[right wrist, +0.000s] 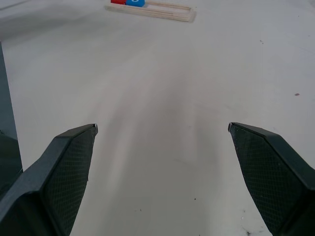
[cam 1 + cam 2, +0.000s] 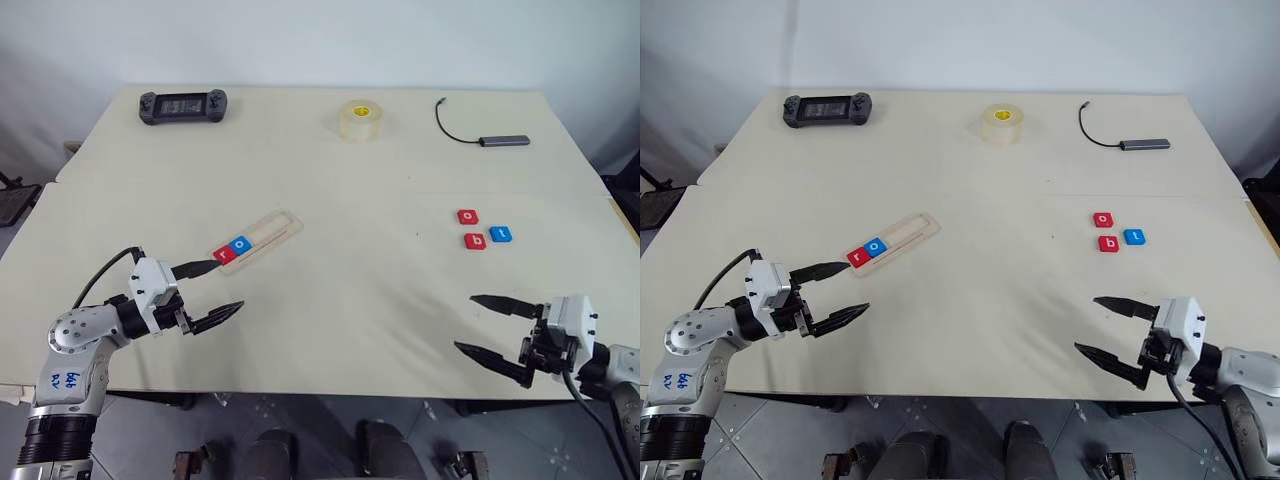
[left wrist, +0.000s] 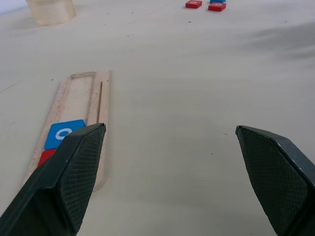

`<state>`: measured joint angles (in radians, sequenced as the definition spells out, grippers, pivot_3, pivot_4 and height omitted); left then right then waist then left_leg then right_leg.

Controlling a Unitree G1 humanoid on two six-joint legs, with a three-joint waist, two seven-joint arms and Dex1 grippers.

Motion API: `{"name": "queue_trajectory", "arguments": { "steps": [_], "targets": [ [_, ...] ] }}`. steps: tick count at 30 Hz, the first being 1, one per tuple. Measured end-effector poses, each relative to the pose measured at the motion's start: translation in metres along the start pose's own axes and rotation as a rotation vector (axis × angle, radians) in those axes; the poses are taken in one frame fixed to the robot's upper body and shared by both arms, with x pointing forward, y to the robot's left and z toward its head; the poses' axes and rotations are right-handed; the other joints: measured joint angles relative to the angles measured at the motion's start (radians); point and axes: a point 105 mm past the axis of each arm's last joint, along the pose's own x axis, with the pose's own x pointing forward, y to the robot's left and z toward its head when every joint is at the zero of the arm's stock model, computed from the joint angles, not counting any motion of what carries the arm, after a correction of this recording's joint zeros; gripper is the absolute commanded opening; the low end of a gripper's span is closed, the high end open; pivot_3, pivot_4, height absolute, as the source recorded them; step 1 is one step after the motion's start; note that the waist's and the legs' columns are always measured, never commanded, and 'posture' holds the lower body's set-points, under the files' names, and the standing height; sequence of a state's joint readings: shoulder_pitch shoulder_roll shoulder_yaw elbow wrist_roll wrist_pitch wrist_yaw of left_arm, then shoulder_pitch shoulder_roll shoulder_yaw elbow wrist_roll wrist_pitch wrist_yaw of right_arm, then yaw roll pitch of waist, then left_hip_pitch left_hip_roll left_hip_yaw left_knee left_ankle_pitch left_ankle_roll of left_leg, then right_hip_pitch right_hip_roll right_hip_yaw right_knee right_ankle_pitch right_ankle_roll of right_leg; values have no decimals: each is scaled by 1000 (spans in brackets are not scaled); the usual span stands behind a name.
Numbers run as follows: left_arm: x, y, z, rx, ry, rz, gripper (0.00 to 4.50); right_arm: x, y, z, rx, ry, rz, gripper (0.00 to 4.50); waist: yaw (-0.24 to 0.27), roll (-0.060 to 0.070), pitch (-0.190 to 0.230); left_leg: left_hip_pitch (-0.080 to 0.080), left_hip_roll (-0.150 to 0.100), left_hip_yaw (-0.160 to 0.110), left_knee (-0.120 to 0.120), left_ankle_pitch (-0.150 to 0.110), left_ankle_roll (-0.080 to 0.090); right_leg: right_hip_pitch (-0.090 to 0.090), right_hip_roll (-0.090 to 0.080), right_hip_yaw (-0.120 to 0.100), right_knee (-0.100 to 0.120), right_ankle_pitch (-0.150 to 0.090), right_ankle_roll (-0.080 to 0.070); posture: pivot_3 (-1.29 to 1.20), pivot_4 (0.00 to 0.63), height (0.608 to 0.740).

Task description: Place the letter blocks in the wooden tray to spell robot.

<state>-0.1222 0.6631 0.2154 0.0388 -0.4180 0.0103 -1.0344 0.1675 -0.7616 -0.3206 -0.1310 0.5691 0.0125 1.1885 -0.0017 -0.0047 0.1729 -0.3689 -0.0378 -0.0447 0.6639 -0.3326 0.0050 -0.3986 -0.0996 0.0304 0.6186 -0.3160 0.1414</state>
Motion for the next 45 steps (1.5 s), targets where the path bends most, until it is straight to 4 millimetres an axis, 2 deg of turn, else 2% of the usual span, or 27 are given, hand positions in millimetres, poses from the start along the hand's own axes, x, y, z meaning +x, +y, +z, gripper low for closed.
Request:
{"name": "queue_trajectory", "arguments": {
  "steps": [4, 7, 10, 15, 19, 22, 25, 28, 33, 38, 43, 45],
  "targets": [
    [-2, -1, -4, -31, 8, 12, 4500, 6, -1, 5, -14, -40, -4, 4465, 0, 0, 0, 0, 0, 0, 0, 0, 0, 0, 0, 0, 0, 0, 0, 0, 150, 740],
    [-10, 5, -4, -55, -22, 90, 4500, 22, 0, 17, -24, -109, 10, 4465, -3, 0, 0, 0, 1, 0, 0, 0, -1, 0, 0, 1, 1, 0, 0, 0, 150, 740],
    [-32, 16, -9, -100, -37, 259, 4500, 46, 1, 38, -41, -216, 27, 4465, -9, 0, 0, 0, 1, 0, 0, 0, -1, -2, 1, 1, 1, 0, 0, 0, 150, 740],
    [-66, 27, -24, -126, -36, 482, 4500, 76, 10, 59, -48, -311, 79, 4465, 3, 0, 0, -2, 0, -1, 0, 0, -1, -3, -1, 0, 1, 0, 0, 0, 150, 740],
    [-75, 28, -40, -171, -19, 512, 4500, 90, 25, 66, -54, -329, 144, 4465, 8, 0, 0, -2, -1, -1, 0, 0, -1, -2, -1, -1, 1, 0, 0, 0, 150, 740],
    [-68, 36, -42, -192, -31, 475, 4500, 90, 27, 62, -40, -316, 137, 4465, 15, -2, 0, -2, -1, -1, 1, 0, -1, -3, -1, -3, 2, 0, 0, 0, 150, 740],
    [-52, 50, -29, -158, -66, 413, 4500, 88, 29, 58, -25, -306, 130, 4465, 19, -2, -1, -2, -1, 0, 1, 0, -1, -3, -1, -4, 2, 0, 0, 0, 150, 740],
    [-29, 58, -20, -141, -81, 316, 4500, 85, 30, 58, -27, -301, 114, 4465, 18, -2, -1, -2, -1, 0, 1, 0, -1, -4, 0, -4, 3, 0, 0, 0, 150, 740],
    [7, 69, -14, -86, -3, 148, 4500, 81, 31, 59, -25, -289, 101, 4465, 13, -2, -1, -2, -2, 1, 1, 0, -1, -5, 3, -6, 8, 0, 0, 0, 150, 740],
    [24, 77, -25, -71, 88, 95, 4500, 81, 30, 60, -18, -287, 84, 4465, -1, -2, -1, -4, -2, 3, 1, 1, 0, -8, 3, -11, 10, 0, 0, 0, 150, 740],
    [27, 71, -43, -89, 151, 49, 4500, 82, 31, 64, -21, -297, 77, 4465, -2, -2, -1, -5, -2, 5, 2, 1, 0, -10, 1, -17, 10, 0, 0, 0, 150, 740],
    [29, 72, -42, -75, 158, 43, 4500, 83, 32, 66, -23, -300, 75, 4465, 1, -3, -1, -6, -2, 4, 3, 1, 0, -10, 0, -21, 10, 0, -1, 0, 150, 740]
  ]
}}
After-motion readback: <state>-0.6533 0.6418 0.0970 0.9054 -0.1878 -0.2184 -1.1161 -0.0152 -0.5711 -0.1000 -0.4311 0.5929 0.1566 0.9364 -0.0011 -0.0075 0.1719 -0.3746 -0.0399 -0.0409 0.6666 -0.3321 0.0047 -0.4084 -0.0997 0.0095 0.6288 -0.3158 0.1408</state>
